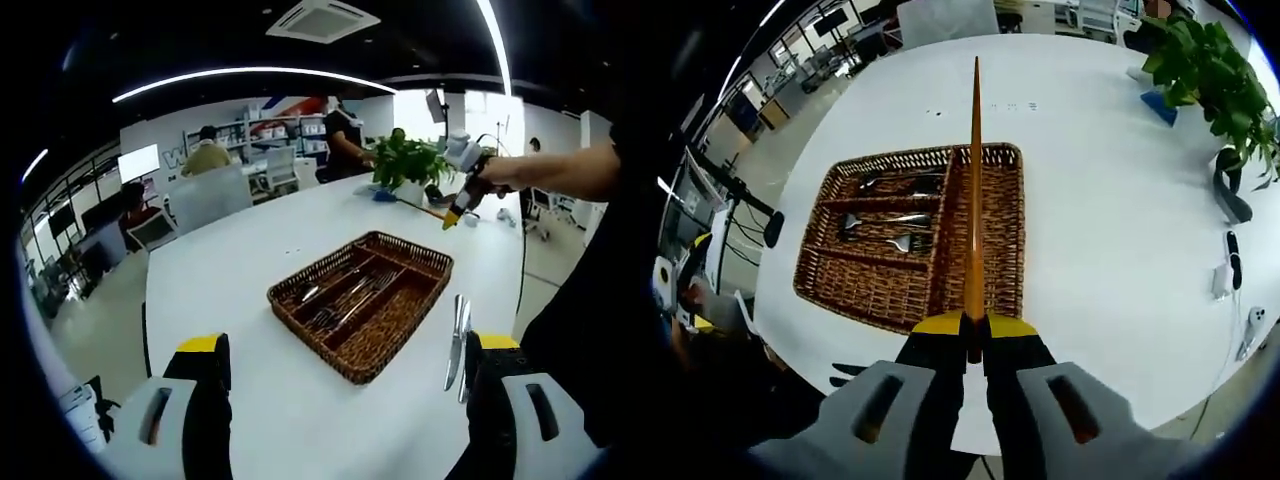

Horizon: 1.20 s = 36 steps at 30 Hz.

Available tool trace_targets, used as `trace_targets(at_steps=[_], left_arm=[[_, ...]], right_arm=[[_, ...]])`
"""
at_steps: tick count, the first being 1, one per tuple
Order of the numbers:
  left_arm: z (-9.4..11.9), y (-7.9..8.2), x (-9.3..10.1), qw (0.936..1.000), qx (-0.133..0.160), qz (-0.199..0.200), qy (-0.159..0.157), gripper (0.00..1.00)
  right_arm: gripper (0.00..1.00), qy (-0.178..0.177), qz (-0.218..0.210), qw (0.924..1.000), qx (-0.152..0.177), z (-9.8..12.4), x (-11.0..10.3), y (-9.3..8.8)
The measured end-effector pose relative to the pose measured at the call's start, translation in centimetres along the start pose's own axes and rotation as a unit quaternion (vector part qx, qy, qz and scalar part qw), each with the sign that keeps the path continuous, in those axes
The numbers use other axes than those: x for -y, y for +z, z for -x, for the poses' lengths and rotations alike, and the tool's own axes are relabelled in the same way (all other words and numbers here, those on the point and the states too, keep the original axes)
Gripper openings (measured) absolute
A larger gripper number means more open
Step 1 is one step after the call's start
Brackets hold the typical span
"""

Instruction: Arrange the knives, forks, and spoons in their matching storage slots by inserting each utensil handle-first until every utensil is classified and aligned in the correct compartment

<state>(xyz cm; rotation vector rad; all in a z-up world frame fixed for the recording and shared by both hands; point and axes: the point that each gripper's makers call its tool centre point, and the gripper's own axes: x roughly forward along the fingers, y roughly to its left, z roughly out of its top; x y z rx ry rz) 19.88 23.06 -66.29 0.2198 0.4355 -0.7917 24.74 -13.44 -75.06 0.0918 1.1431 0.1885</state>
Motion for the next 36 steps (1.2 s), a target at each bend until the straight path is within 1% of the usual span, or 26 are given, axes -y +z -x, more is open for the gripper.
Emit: trace_targets(at_steps=[3, 5, 6, 9, 13, 18, 21, 25, 31, 33, 36], left_arm=[[-0.1, 0.1, 0.2, 1.0000, 0.003, 0.002, -0.002, 0.99], [0.0, 0.4, 0.2, 0.9999, 0.011, -0.006, 0.001, 0.99], [0.1, 0.8, 0.2, 0.9997, 0.021, -0.012, 0.004, 0.99], [0.3, 0.8, 0.3, 0.9997, 0.022, -0.001, -0.005, 0.99], [0.2, 0.5, 0.0, 0.9999, 0.017, 0.001, -0.003, 0.99], [0.5, 0.7, -0.2, 0.9997, 0.023, -0.003, 0.002, 0.99], [0.8, 0.9, -0.6, 0.9993, 0.028, -0.017, 0.016, 0.99], [0.9, 1.0, -0.9, 0.9992, 0.032, -0.009, 0.022, 0.98], [1.0, 0.9, -1.1, 0.9992, 0.030, -0.008, 0.024, 0.99], [1.0, 0.8, -1.1, 0.9992, 0.030, -0.007, 0.026, 0.98], [1.2, 1.1, -1.2, 0.9987, 0.034, -0.017, 0.033, 0.95]], right_arm=[[0.04, -0.001, 0.003, 1.0000, -0.004, -0.4, -0.2, -0.3], [0.04, -0.003, 0.001, 1.0000, -0.007, -0.7, -0.1, -0.4], [0.04, -0.001, -0.001, 1.0000, -0.009, -0.8, -0.2, -0.5], [0.04, -0.009, 0.006, 0.9999, -0.013, -1.2, -0.2, -0.9], [0.04, -0.012, 0.007, 0.9997, -0.021, -1.8, -0.3, -1.3], [0.04, -0.015, 0.006, 0.9995, -0.026, -2.9, -0.3, -1.1], [0.04, -0.013, -0.003, 0.9996, -0.027, -3.5, -0.3, -0.8], [0.04, -0.014, -0.008, 0.9994, -0.030, -4.2, -0.3, -0.9], [0.04, -0.038, 0.004, 0.9975, -0.059, -5.3, 0.3, -2.2], [0.04, -0.045, 0.011, 0.9969, -0.064, -5.4, 0.4, -2.5], [0.04, -0.040, 0.008, 0.9968, -0.069, -6.0, 0.3, -2.7]])
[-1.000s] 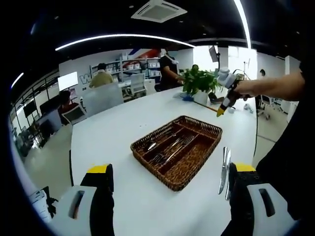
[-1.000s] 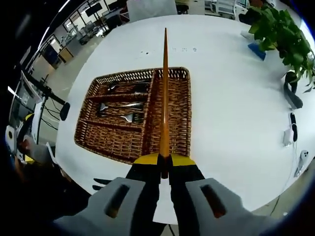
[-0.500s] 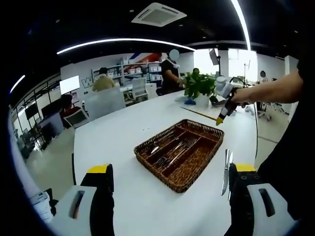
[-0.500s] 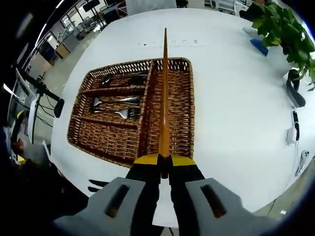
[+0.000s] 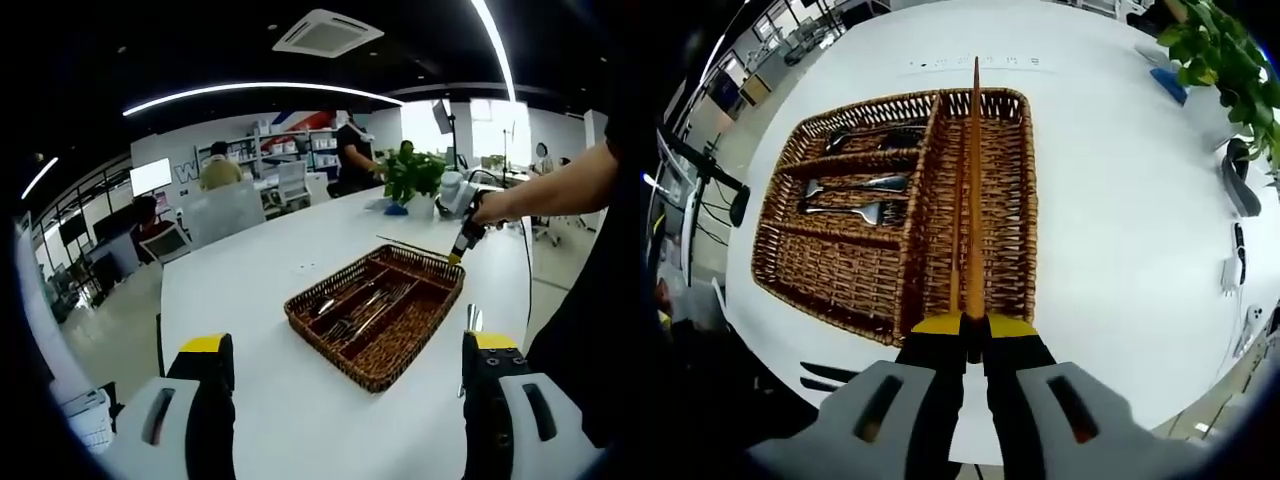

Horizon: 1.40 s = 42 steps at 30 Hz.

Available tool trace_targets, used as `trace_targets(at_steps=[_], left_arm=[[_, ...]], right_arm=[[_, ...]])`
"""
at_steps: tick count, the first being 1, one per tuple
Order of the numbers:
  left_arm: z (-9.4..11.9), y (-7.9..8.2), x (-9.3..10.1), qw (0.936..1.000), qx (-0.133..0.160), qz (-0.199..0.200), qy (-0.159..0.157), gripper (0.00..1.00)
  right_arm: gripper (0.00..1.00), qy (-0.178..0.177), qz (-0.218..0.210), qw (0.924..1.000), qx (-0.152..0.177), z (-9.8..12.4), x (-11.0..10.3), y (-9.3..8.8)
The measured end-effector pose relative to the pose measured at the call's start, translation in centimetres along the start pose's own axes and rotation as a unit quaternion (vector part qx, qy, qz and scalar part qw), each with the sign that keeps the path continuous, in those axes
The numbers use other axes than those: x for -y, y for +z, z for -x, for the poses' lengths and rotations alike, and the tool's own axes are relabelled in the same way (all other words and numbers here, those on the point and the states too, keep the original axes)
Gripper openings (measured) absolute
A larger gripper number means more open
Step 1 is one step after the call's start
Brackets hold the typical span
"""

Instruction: Arrange the knives, forks, and spoons in their matching storage slots by inserting each utensil handle-first until every utensil is classified and aligned in the correct compartment

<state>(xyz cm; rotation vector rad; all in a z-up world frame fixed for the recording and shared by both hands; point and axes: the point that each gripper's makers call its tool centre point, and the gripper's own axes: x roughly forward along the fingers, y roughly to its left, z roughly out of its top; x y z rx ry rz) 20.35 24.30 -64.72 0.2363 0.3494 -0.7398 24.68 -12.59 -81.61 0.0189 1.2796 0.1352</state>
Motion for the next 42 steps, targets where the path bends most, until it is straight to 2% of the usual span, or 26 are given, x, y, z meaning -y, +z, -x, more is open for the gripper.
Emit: trace_targets(at_steps=[1, 21, 30, 42], left_arm=[[0.0, 0.1, -0.1, 1.0000, 0.002, -0.002, 0.002, 0.94], [0.6, -0.2, -0.9, 0.9999, -0.007, -0.006, 0.007, 0.93], [0.7, -0.4, -1.1, 0.9999, -0.009, -0.007, 0.009, 0.93], [0.7, -0.5, -1.1, 0.9998, -0.013, -0.014, 0.006, 0.91]], right_arm=[[0.04, 0.009, -0.007, 0.9999, 0.000, -0.2, -0.2, 0.0], [0.04, -0.004, -0.017, 0.9995, -0.026, -2.3, -0.2, -1.6], [0.05, -0.002, -0.008, 0.9995, -0.031, -2.7, -0.4, -1.6], [0.05, -0.002, -0.023, 0.9992, -0.033, -4.0, -0.3, -1.6]])
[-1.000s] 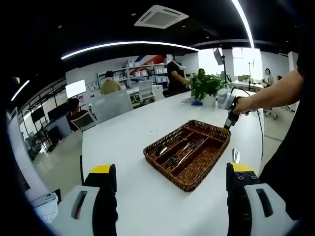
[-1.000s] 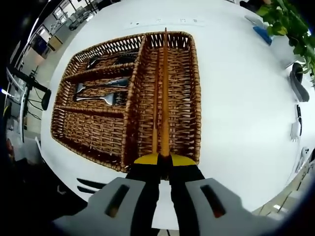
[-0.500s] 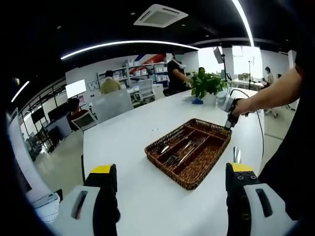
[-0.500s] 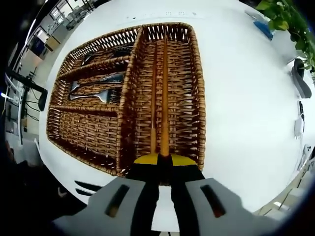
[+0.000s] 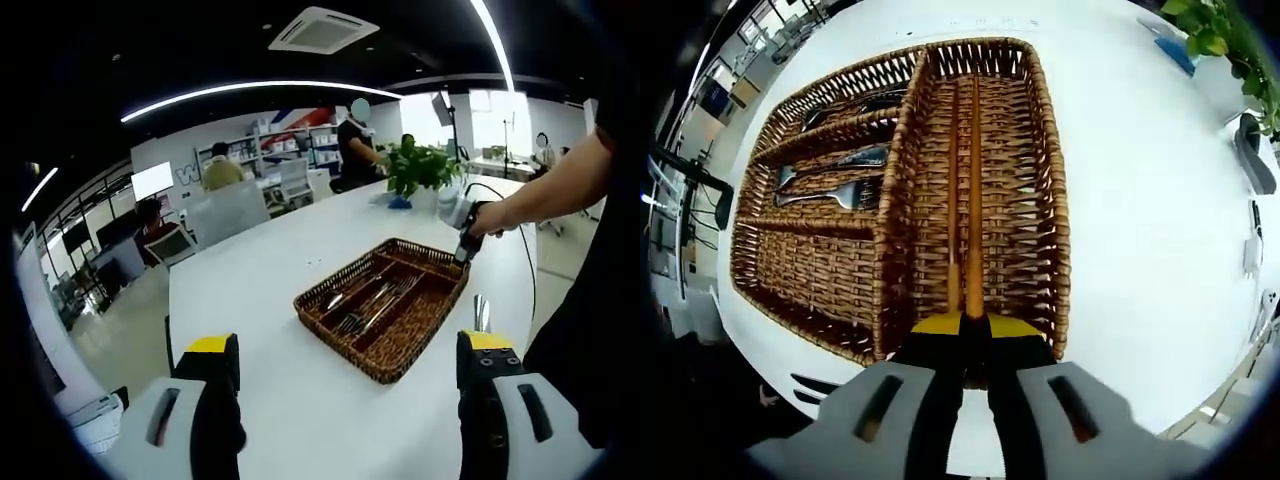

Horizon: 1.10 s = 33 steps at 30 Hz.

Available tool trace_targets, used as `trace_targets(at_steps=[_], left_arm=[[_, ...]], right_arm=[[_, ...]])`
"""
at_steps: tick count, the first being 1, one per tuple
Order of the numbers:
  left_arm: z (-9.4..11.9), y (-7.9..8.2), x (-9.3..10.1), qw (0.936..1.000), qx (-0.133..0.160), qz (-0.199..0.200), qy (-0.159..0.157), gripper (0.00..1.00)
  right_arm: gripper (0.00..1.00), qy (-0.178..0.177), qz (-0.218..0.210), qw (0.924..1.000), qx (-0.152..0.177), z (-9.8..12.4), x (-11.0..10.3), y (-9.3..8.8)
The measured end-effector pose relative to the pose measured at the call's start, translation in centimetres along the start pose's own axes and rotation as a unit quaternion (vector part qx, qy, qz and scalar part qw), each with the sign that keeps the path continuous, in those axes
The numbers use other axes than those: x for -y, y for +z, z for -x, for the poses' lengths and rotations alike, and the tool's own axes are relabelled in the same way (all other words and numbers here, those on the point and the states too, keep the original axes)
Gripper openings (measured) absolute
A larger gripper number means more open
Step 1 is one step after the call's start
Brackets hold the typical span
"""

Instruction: Arrange the knives, forks, and spoons in their matching storage slots by inserting each utensil handle-first until every utensil is classified and aligned in the correct compartment

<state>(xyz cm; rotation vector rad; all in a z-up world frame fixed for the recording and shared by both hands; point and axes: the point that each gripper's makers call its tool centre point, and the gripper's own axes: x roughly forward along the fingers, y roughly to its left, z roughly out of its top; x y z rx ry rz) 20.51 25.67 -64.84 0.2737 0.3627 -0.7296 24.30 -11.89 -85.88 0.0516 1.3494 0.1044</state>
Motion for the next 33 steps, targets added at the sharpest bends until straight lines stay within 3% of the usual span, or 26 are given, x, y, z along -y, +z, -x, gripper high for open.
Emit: trace_targets(at_steps=[22, 33], left_arm=[[0.3, -0.6, -0.2, 0.9999, -0.009, -0.005, 0.006, 0.91], [0.0, -0.2, 0.1, 0.9999, -0.007, -0.009, 0.002, 0.91]], right_arm=[[0.05, -0.002, 0.003, 1.0000, 0.008, -1.0, 0.1, -0.4], [0.07, -0.005, 0.023, 0.9992, 0.033, -1.0, 0.0, 0.2]])
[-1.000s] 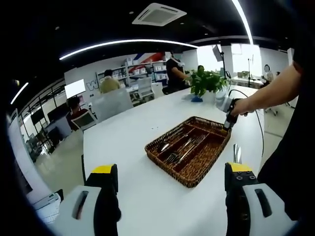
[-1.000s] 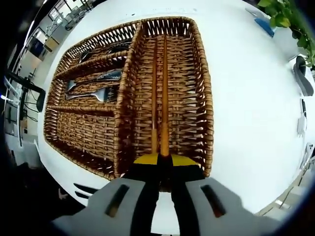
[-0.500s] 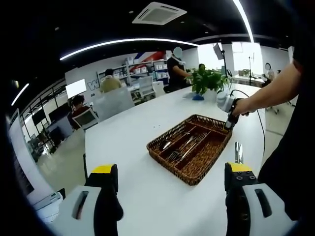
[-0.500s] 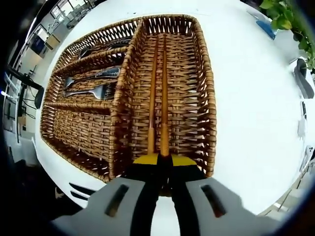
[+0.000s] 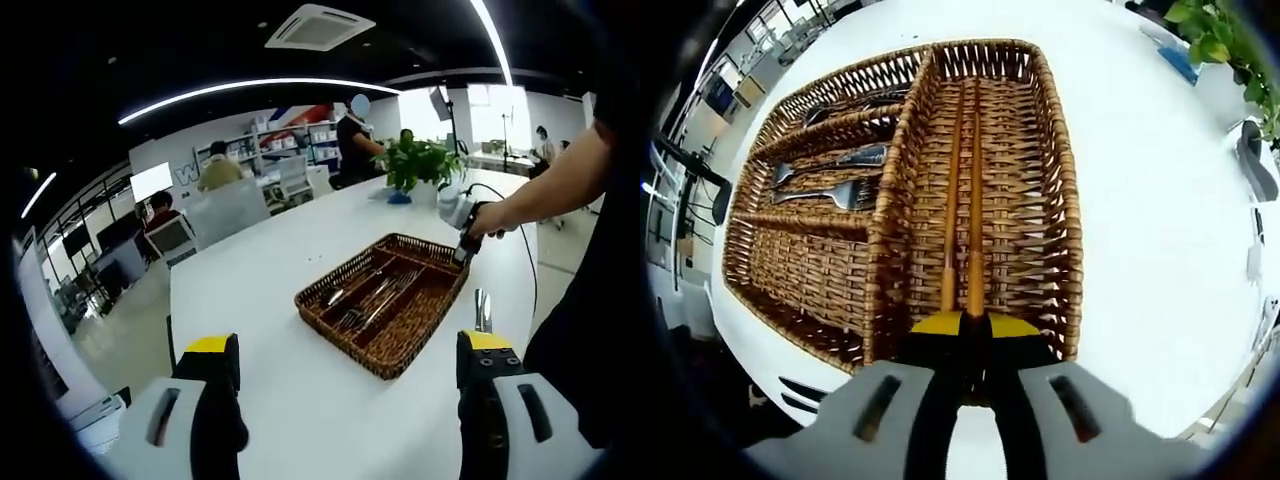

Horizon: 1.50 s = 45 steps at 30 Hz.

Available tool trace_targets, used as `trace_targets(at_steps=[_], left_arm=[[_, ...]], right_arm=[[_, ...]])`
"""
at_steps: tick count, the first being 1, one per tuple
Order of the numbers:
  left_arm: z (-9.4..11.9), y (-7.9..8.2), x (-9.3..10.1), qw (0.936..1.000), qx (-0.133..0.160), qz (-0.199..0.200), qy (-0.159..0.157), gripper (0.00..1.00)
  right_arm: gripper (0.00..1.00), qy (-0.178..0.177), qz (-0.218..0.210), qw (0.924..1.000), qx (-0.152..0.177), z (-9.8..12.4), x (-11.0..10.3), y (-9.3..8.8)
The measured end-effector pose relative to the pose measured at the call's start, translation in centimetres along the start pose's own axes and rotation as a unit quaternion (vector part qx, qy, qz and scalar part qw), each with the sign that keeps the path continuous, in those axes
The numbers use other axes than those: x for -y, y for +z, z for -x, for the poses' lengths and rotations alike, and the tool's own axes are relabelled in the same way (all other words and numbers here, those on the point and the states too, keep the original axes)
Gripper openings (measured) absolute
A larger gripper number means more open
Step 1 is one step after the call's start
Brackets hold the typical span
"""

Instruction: Arrange the knives, forks, and spoons in their matching storage slots by inserting each utensil handle-first until every utensil is classified and aligned in the correct compartment

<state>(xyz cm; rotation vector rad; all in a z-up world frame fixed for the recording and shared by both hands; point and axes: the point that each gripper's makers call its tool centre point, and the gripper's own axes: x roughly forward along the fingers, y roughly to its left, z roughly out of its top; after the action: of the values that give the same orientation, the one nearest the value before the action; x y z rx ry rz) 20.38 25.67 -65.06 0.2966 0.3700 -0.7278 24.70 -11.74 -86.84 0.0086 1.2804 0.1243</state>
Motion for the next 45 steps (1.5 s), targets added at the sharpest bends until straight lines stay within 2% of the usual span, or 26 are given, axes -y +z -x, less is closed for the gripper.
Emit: trace_targets(at_steps=[3, 4, 6, 7, 10, 12, 13, 14, 15, 16, 17, 18, 20, 21, 22, 24, 25, 27, 32, 33, 34, 39, 43, 44, 45], left_arm=[[0.0, 0.0, 0.0, 1.0000, 0.000, 0.001, 0.001, 0.91], [0.1, 0.0, 0.0, 1.0000, 0.000, 0.001, 0.001, 0.92], [0.1, 0.0, -0.1, 1.0000, 0.001, 0.001, 0.001, 0.92], [0.1, 0.0, -0.1, 1.0000, 0.001, 0.002, 0.000, 0.92], [0.0, 0.1, -0.1, 1.0000, 0.001, 0.001, 0.000, 0.93], [-0.1, 0.1, -0.1, 1.0000, 0.000, 0.004, 0.000, 0.94], [-0.1, 0.1, -0.1, 1.0000, 0.000, 0.006, -0.001, 0.94], [-0.2, 0.1, 0.0, 1.0000, 0.000, 0.007, -0.001, 0.94], [-0.2, 0.2, 0.0, 1.0000, 0.001, 0.008, -0.002, 0.95], [-0.2, 0.2, 0.1, 1.0000, 0.001, 0.008, -0.003, 0.95], [-0.2, 0.2, 0.1, 1.0000, 0.002, 0.008, -0.004, 0.95], [-0.3, 0.2, 0.2, 0.9999, 0.002, 0.008, -0.006, 0.96], [-0.4, 0.2, 0.3, 0.9999, 0.002, 0.010, -0.008, 0.96], [-0.4, 0.2, 0.3, 0.9999, 0.002, 0.011, -0.009, 0.96], [-0.4, 0.3, 0.3, 0.9999, 0.003, 0.011, -0.010, 0.96], [-0.5, 0.3, 0.5, 0.9998, 0.007, 0.012, -0.012, 0.96], [-0.6, 0.4, 0.5, 0.9997, 0.009, 0.015, -0.014, 0.97], [-0.6, 0.5, 0.8, 0.9994, 0.015, 0.026, -0.019, 0.97], [-0.9, 0.5, 1.2, 0.9992, 0.013, 0.028, -0.024, 0.97], [-0.9, 0.5, 1.2, 0.9992, 0.013, 0.028, -0.025, 0.98], [-1.0, 0.6, 1.3, 0.9992, 0.015, 0.028, -0.025, 0.98], [-1.8, 0.8, 1.8, 0.9980, 0.024, 0.056, -0.018, 0.99], [-2.4, 1.3, 2.6, 0.9983, 0.024, 0.052, -0.007, 0.99], [-2.5, 1.6, 3.0, 0.9985, 0.026, 0.049, -0.005, 0.99], [-2.7, 2.1, 3.5, 0.9985, 0.029, 0.046, -0.003, 0.99]], right_arm=[[0.13, -0.015, 0.026, 0.9994, 0.014, 0.4, 0.7, 0.6], [0.14, -0.005, 0.030, 0.9993, 0.021, 0.7, 0.2, 0.8], [0.18, -0.009, 0.054, 0.9976, 0.042, 1.1, 0.4, 1.7], [0.21, -0.004, 0.050, 0.9978, 0.042, 1.4, 0.1, 1.7], [0.27, 0.002, 0.088, 0.9932, 0.076, 2.4, -0.1, 3.1], [0.36, -0.004, 0.123, 0.9863, 0.110, 3.1, 0.0, 4.3], [0.42, -0.024, 0.147, 0.9800, 0.131, 4.0, 0.5, 5.0], [0.45, -0.022, 0.164, 0.9742, 0.154, 4.6, 0.2, 5.7], [0.47, -0.024, 0.172, 0.9677, 0.183, 5.6, 0.2, 6.5], [0.49, -0.026, 0.169, 0.9667, 0.191, 6.2, 0.4, 6.7], [0.51, -0.016, 0.175, 0.9614, 0.212, 7.0, 0.2, 7.4], [0.53, -0.017, 0.173, 0.9610, 0.215, 7.5, 0.5, 7.4], [0.57, 0.000, 0.180, 0.9502, 0.254, 9.3, 0.1, 8.3], [0.60, -0.003, 0.180, 0.9506, 0.253, 9.7, 0.4, 8.1], [0.63, 0.001, 0.188, 0.9448, 0.269, 10.4, 0.2, 8.5], [0.68, 0.003, 0.185, 0.9425, 0.279, 11.9, 0.1, 8.4], [0.72, 0.011, 0.192, 0.9352, 0.297, 12.7, -0.3, 8.6], [0.78, 0.014, 0.192, 0.9363, 0.294, 13.4, -0.1, 8.1], [0.99, 0.052, 0.214, 0.9234, 0.314, 15.2, -1.2, 6.9], [1.00, 0.054, 0.220, 0.9217, 0.315, 15.4, -1.3, 6.5], [1.00, 0.061, 0.226, 0.9162, 0.325, 15.9, -1.4, 6.3], [1.00, 0.080, 0.228, 0.9092, 0.339, 17.3, -1.1, 5.0], [1.00, 0.086, 0.239, 0.9018, 0.350, 18.5, -0.9, 4.3], [1.00, 0.092, 0.242, 0.8968, 0.359, 19.0, -0.9, 4.3], [1.00, 0.098, 0.244, 0.8949, 0.361, 19.4, -0.5, 4.1]])
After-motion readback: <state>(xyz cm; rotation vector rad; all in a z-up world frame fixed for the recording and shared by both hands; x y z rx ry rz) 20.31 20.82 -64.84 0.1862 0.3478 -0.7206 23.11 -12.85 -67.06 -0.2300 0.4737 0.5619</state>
